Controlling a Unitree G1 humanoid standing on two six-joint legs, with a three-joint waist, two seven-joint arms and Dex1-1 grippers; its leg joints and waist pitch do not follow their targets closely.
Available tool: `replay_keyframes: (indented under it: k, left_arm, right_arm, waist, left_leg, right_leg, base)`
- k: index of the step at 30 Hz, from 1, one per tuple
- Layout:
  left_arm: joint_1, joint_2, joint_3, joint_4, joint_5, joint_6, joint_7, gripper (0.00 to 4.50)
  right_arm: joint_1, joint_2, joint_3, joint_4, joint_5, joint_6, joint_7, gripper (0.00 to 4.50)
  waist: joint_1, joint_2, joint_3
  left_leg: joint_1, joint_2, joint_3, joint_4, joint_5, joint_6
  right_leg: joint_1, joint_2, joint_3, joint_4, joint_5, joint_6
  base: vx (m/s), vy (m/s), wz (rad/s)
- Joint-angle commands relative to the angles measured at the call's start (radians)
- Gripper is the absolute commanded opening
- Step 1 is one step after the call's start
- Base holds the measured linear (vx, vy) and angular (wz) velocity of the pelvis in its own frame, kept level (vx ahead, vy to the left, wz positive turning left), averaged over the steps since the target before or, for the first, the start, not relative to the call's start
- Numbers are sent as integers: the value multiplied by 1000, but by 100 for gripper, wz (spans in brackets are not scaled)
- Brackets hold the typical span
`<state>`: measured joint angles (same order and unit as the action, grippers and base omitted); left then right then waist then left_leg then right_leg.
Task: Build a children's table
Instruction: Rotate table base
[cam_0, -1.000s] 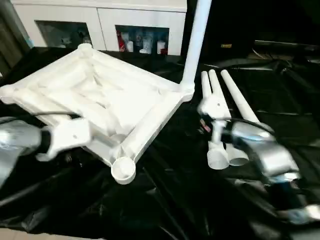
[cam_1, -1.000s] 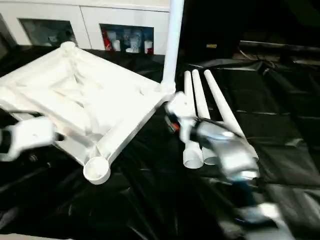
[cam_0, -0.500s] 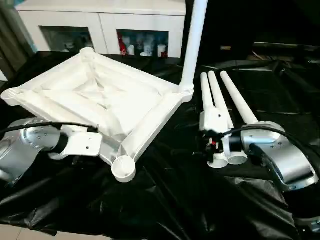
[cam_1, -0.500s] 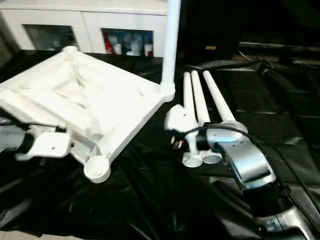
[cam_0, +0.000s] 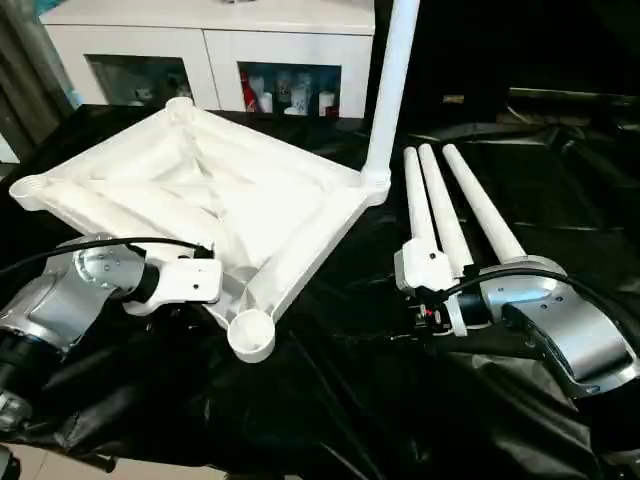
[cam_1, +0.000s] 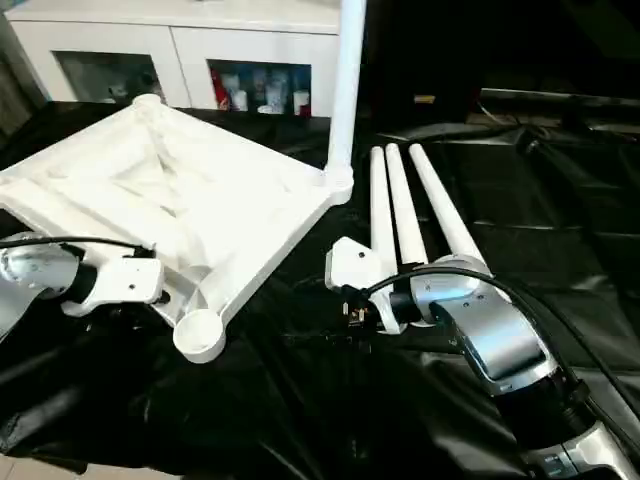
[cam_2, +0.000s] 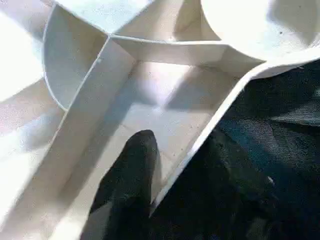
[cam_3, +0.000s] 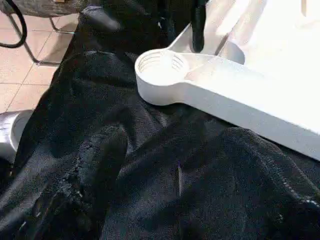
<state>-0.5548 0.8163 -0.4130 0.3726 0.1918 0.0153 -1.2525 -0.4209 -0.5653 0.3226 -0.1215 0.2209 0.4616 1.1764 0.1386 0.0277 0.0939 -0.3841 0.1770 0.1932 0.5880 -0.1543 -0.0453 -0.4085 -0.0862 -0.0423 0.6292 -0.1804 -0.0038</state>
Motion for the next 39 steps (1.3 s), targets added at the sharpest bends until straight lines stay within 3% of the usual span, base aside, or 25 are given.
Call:
replay_keyframes:
  k: [1,5,9,14,17,20,22,23,25,27,28,30,33,34,38,39]
  left_arm:
    - [0,-1,1,-5,-6,66,-13,125]
    - [32,-11,25,-81,-61,221,-55,111]
    - [54,-53,51,-127,-89,273,-7,92]
    - [59,-163,84,-150,-80,314,130,64]
    - [59,-198,94,-156,-81,332,170,48]
    - [63,-213,97,-165,-89,323,187,33]
    - [75,-217,96,-172,-95,258,194,12]
    - [85,-215,93,-172,-95,197,193,12]
    - [94,-213,101,-171,-124,151,163,57]
    - [93,-211,117,-171,-146,145,151,66]
    - [93,-208,149,-181,-178,126,144,72]
    - [92,-210,180,-189,-201,105,157,112]
    - [93,-208,240,-217,-257,132,152,113]
    - [92,-207,268,-230,-284,162,155,113]
    - [92,-197,323,-259,-287,227,234,111]
    - [93,-197,325,-265,-287,233,238,111]
  right_arm:
    - [0,-12,7,-29,-4,7,6,350]
    - [-4,-14,15,-22,-5,1,2,350]
    - [-3,-14,13,-16,-10,-5,-4,350]
    - [0,-10,8,-16,-12,-6,-16,350]
    - [2,-10,7,-18,-13,-5,-21,350]
    - [5,-12,7,-20,-13,-4,-24,350]
    - [8,-13,5,-24,-12,-3,-28,350]
    - [11,-14,3,-26,-10,-1,-32,350]
    - [16,-16,-3,-29,-8,0,-41,350]
    - [16,-14,-10,-31,-5,2,-47,350]
    - [17,-6,-28,-38,10,15,-60,350]
    - [20,5,-47,-47,30,32,-74,350]
    - [18,37,-83,-45,44,60,-133,350]
    - [8,63,-101,-25,32,66,-188,350]
    - [-50,215,-219,96,-6,156,-494,385]
    - [-52,224,-226,101,-11,165,-515,388]
  waist:
    - [1,15,-83]
    - [-4,12,-86]
    - [-9,11,-87]
    - [-8,10,-87]
    - [-9,9,-88]
    - [-12,7,-91]
    - [-14,6,-93]
    - [-16,1,-93]
    - [-16,4,-96]
    - [-14,5,-97]
    - [-14,-1,-97]
    - [-12,-1,-94]
    - [-13,-7,-90]
    - [-12,-3,-89]
    - [-26,-9,-84]
    - [-30,-8,-79]
  left_leg:
    - [29,51,-34,-75,-365,-46]
    - [25,49,-32,-74,-334,-40]
    - [23,47,-29,-69,-317,-25]
    - [26,47,-29,-66,-329,-18]
    - [21,46,-33,-68,-326,-15]
    - [20,46,-34,-67,-321,-13]
    - [19,45,-33,-66,-313,-8]
    - [15,44,-33,-65,-305,-2]
    - [18,46,-31,-64,-291,1]
    - [19,46,-29,-62,-282,6]
    - [17,45,-28,-62,-275,9]
    - [16,45,-28,-62,-270,13]
    - [17,45,-27,-64,-278,12]
    - [19,45,-28,-65,-286,5]
    - [23,40,-31,-70,-325,-32]
    - [28,40,-30,-71,-348,-41]
  right_leg:
    - [34,-63,42,-79,-292,-218]
    - [39,-64,41,-73,-263,-230]
    - [40,-61,41,-75,-247,-242]
    - [38,-62,41,-86,-329,-213]
    - [41,-61,39,-88,-353,-193]
    - [41,-60,38,-88,-342,-188]
    - [41,-59,39,-87,-327,-190]
    - [44,-60,38,-89,-320,-189]
    - [41,-59,39,-85,-299,-191]
    - [40,-58,38,-82,-271,-202]
    - [41,-56,37,-81,-254,-208]
    - [40,-58,37,-80,-257,-212]
    - [38,-58,37,-81,-298,-197]
    - [35,-60,37,-83,-323,-194]
    - [27,-56,34,-87,-399,-175]
    - [19,-55,37,-90,-426,-166]
  base:
    - [0,0,0]
    - [0,0,0]
    - [0,0,0]
    - [0,0,0]
    - [0,0,0]
    - [0,0,0]
    - [0,0,0]
    - [0,0,0]
    - [0,0,0]
    - [0,0,0]
    - [0,0,0]
    - [0,0,0]
    - [0,0,0]
    - [0,0,0]
    - [0,0,0]
    - [0,0,0]
